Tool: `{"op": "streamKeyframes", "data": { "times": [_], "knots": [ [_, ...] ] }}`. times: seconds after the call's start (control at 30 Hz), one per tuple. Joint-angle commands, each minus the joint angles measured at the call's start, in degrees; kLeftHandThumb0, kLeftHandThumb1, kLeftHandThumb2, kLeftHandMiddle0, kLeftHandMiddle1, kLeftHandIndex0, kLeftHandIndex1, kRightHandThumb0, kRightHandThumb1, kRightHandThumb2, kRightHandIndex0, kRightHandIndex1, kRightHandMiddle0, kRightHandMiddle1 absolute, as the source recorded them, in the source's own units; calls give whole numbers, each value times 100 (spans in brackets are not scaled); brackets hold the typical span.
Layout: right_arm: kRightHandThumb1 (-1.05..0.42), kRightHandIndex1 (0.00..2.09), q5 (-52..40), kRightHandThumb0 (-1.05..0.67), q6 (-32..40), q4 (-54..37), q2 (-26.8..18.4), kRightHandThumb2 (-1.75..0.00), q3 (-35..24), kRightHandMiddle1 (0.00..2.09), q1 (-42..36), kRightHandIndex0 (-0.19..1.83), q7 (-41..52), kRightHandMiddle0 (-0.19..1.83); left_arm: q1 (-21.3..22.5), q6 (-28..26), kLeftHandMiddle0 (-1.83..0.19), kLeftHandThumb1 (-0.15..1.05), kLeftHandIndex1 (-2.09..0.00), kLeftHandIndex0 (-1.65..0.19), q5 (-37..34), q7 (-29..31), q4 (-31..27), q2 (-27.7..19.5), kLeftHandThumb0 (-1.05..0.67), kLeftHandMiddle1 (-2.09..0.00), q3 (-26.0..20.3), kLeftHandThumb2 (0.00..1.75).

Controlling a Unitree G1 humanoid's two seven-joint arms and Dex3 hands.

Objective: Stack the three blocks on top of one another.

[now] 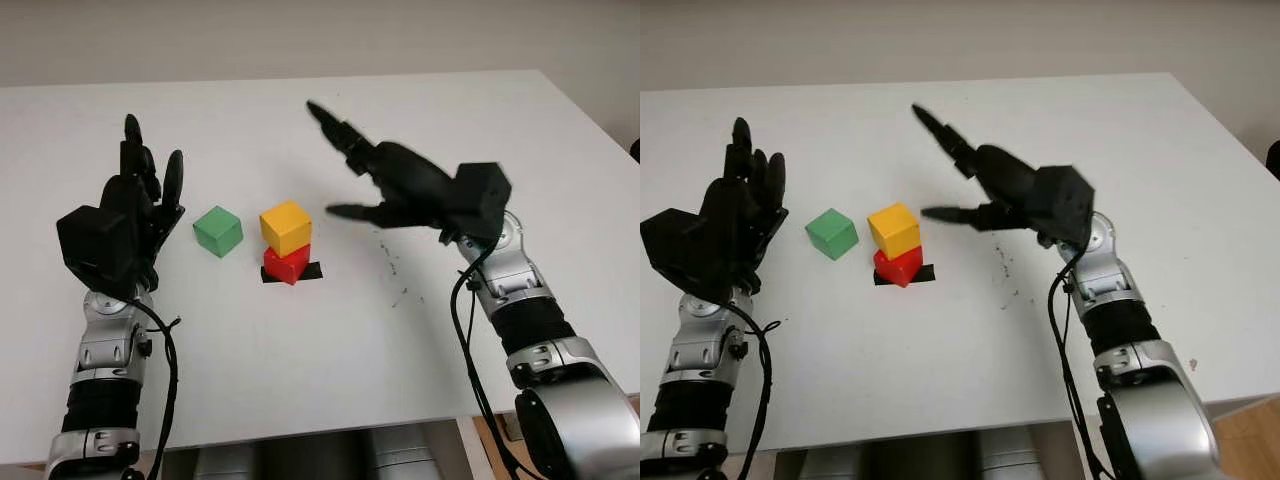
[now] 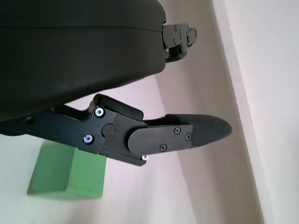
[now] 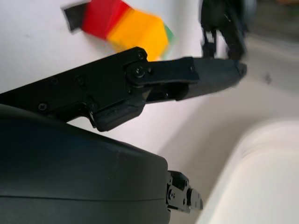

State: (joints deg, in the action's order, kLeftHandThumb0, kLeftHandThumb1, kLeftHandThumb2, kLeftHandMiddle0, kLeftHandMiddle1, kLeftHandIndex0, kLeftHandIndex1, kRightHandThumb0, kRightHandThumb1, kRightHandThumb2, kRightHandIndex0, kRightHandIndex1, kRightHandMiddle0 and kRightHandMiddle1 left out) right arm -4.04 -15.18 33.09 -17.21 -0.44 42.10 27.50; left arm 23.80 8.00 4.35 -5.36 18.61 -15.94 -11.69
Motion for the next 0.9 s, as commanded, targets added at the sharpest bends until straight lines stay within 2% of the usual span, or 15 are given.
{"op": "streamKeyframes", "data": {
  "times": [0.0,0.1,0.2,0.37,0.5,0.7,0.87],
  "knots": [
    [-105,0,-204,-85,262,-218,48,-57,-235,0,-30,-19,-155,-19,33,55,-5,105,-9,2,319,-177,-30,-171,-67,-10,111,43],
    [-105,0,-388,-82,474,-289,38,-60,-415,0,-13,-19,-270,-19,-37,-362,-8,105,-10,-1,960,-285,-263,-438,-65,-8,334,30],
    [-105,0,-365,-80,610,-298,47,-58,-536,0,-2,-19,-603,-19,-117,-1096,-8,105,-9,-3,1554,-143,-672,-708,-70,-7,569,22],
    [-105,0,-418,-76,547,287,2,-61,-840,0,207,-19,-1051,-19,-347,-2175,-9,104,-10,-11,2327,449,-1580,-1088,-74,-6,945,10],
    [-105,0,-375,-78,458,704,-90,-61,-943,0,380,-19,-1148,-19,-482,-2788,0,104,-8,-9,2812,989,-2043,-1299,-77,-2,1282,7],
    [-105,0,-326,-80,350,943,-129,-60,-962,0,418,-19,-1178,-19,-546,-3367,-1,105,-7,-10,3156,1520,-2412,-1366,-83,-5,1552,10],
    [-105,0,-302,-79,384,988,-121,-60,-961,0,431,-19,-1192,-19,-574,-3606,3,105,-6,-10,3303,1772,-2601,-1414,-85,-4,1648,9]
  ]
}}
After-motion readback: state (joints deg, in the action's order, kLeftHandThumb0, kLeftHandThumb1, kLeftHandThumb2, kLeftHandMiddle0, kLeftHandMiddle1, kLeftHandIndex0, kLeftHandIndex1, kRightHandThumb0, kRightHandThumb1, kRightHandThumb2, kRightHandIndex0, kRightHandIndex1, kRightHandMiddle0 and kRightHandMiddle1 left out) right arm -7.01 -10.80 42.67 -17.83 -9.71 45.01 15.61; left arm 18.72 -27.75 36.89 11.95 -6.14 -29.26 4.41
